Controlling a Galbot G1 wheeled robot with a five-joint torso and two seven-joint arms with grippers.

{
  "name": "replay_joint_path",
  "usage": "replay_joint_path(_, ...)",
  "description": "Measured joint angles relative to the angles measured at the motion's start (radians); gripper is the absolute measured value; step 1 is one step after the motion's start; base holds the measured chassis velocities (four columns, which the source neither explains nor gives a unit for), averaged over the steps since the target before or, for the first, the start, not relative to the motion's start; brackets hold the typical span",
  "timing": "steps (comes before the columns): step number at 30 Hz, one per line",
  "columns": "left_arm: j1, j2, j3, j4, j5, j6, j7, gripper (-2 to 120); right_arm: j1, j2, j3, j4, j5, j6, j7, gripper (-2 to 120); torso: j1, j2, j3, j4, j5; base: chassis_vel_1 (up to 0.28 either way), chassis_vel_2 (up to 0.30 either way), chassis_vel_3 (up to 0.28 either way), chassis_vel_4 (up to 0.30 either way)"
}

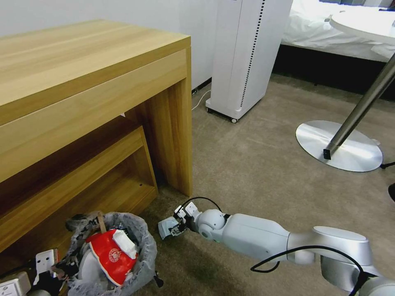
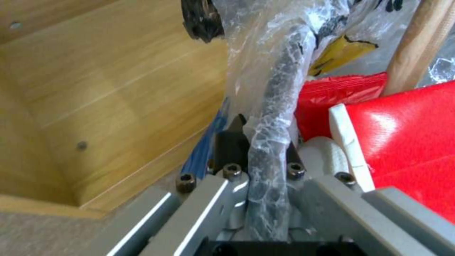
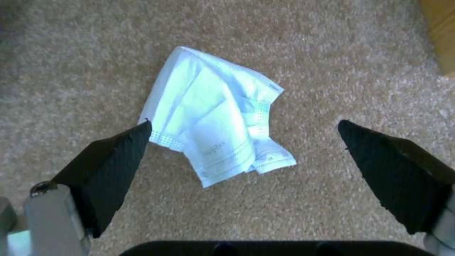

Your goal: Pick up the trash bin and place the garbage on the floor into it.

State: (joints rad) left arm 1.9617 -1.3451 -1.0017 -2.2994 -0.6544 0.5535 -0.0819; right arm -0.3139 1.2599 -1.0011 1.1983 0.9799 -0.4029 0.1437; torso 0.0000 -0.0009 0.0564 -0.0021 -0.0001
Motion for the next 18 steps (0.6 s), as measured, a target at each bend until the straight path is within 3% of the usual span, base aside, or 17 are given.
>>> replay_joint_path(7, 0.006, 0.005, -0.03, 0.021, -0.016, 0.015, -0.017, 1, -0.012, 0.029, 0.0, -0.057, -0.036, 0.041, -0.018, 96, 0.0, 0.0, 0.0, 0.0001, 0.0, 0.0, 0.0, 0.0, 0.0)
replay_joint_path(18, 0.008, 0.011, -0.029, 0.009, -0.026, 0.015, -0.018, 1, -0.045, 0.063, -0.009, -0.106, -0.057, 0.05, -0.016, 76, 0.0, 0.0, 0.0, 0.0, 0.0, 0.0, 0.0, 0.0, 0.0)
